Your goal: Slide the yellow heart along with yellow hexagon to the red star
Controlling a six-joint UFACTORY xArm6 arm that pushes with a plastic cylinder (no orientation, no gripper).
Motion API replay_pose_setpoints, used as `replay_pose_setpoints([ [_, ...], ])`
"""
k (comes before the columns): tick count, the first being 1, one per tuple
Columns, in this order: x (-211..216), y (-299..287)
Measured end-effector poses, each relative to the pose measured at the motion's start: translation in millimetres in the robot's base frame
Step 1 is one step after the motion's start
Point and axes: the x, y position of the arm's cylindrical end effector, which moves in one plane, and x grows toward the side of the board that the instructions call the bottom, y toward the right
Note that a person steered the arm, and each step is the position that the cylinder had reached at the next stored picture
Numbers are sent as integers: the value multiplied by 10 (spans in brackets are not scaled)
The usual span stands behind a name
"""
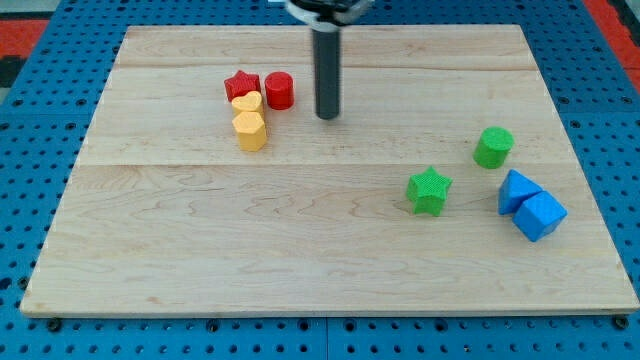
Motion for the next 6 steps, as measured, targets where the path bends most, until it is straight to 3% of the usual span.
replay_pose_setpoints([
  [1,534,-574],
  [2,503,-854],
  [3,33,-886],
  [4,-132,-886],
  [5,336,-1076],
  [6,22,-1655],
])
